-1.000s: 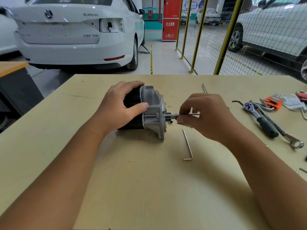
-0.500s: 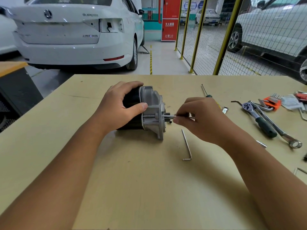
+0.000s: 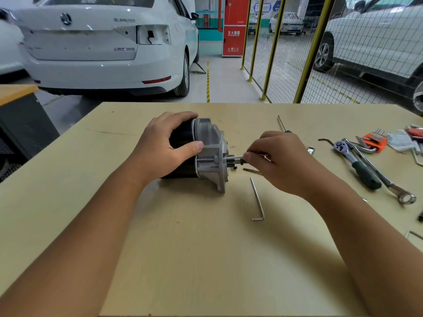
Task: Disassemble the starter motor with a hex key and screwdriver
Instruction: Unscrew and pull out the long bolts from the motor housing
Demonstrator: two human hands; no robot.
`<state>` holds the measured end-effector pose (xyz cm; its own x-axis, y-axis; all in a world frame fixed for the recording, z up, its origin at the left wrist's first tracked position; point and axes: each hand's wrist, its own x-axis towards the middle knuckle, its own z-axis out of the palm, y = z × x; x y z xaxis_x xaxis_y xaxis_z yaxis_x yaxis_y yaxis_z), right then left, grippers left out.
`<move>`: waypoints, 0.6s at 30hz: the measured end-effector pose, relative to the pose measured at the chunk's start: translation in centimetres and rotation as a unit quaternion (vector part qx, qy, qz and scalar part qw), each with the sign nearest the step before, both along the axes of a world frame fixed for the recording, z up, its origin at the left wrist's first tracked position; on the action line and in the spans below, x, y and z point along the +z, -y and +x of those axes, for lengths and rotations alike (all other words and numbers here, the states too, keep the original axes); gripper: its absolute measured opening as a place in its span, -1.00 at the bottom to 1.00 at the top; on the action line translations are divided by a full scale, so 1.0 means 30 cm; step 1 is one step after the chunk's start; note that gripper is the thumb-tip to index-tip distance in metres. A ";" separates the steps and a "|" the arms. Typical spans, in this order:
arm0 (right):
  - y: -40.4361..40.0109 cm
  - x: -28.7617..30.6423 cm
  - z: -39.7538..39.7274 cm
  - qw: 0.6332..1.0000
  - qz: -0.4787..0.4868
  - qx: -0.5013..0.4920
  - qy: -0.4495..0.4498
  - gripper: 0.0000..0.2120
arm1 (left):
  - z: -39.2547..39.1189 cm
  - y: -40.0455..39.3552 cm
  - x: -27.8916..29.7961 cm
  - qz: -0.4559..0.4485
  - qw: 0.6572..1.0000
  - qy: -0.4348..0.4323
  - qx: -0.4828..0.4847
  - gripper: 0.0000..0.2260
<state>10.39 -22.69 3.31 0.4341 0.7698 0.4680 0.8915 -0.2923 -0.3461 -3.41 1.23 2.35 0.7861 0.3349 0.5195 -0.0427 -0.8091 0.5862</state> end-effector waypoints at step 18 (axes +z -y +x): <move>0.008 0.000 -0.003 1.000 0.000 0.015 -0.011 -0.94 | 0.000 -0.007 -0.002 0.004 1.000 0.000 -0.001 -0.44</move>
<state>10.28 -22.92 3.30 0.4207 0.7828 0.4585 0.8920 -0.2647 -0.3664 -3.40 1.43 2.30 0.7861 0.3298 0.5227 -0.0442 -0.8136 0.5798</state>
